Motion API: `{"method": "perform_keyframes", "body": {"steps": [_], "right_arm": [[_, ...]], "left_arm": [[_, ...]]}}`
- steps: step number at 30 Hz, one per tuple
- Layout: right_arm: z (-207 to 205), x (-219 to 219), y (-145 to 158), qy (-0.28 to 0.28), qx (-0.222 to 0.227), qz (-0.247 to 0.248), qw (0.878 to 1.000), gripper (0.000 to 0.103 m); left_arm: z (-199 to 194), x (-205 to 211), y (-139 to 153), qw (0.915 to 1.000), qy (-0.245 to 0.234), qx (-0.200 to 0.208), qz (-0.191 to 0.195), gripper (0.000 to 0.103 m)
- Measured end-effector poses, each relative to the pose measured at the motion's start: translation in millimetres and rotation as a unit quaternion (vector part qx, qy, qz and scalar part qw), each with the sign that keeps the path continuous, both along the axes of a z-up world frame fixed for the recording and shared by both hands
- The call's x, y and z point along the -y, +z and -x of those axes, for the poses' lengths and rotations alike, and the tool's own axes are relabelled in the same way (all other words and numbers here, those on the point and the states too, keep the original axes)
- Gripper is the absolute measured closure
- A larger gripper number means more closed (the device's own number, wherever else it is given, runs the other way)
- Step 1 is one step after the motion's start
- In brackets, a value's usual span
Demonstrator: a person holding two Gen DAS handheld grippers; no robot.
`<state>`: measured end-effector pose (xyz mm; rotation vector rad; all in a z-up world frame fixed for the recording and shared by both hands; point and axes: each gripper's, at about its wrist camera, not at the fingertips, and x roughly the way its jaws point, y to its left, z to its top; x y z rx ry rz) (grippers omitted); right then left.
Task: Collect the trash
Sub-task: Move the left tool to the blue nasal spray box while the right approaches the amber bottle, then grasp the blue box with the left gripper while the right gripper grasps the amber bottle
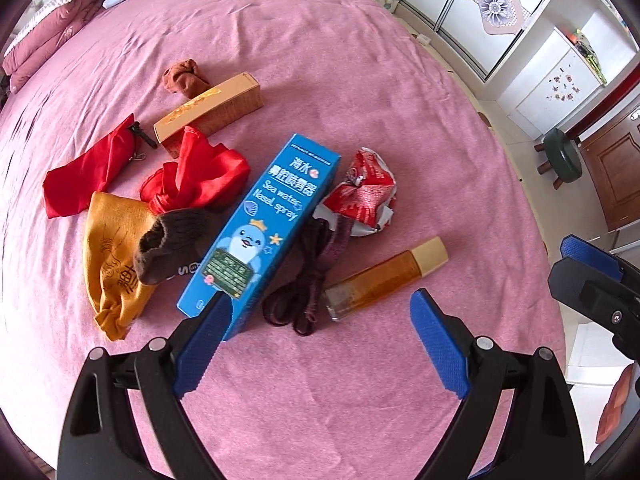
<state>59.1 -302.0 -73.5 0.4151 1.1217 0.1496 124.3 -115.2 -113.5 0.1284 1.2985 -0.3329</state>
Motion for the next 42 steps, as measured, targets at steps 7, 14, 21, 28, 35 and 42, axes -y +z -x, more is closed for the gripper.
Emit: {"method": "perform_keyframes", "body": {"steps": [7,14,21,28,35,42], "right_arm": [[-13,-15,-14,-0.027,-0.017,0.006,0.999,0.027],[-26,-22,-37,-0.059,-0.041,0.003,0.997,0.028],[-34,-24,-61,-0.08,-0.07,0.0,0.994,0.028],[-40,-30,-81,-0.08,-0.1,-0.004,0.992,0.028],[-42,-33,-96,-0.092,-0.131,-0.015,0.987,0.029],[-38,-29,-109,-0.143,-0.172,-0.049,0.973,0.031]], "left_arm": [[-31,-15,-21,0.9983,-0.05,-0.02,-0.021,0.013],[-61,-11,-48,0.9913,-0.118,-0.049,-0.03,0.018],[-86,-13,-77,0.9866,-0.133,-0.091,-0.026,0.037],[-94,-9,-97,0.983,-0.142,-0.114,-0.023,0.044],[-96,-17,-92,0.9882,-0.111,-0.105,-0.004,0.055],[-93,-35,-73,0.9917,-0.071,-0.099,0.041,0.056]]}}
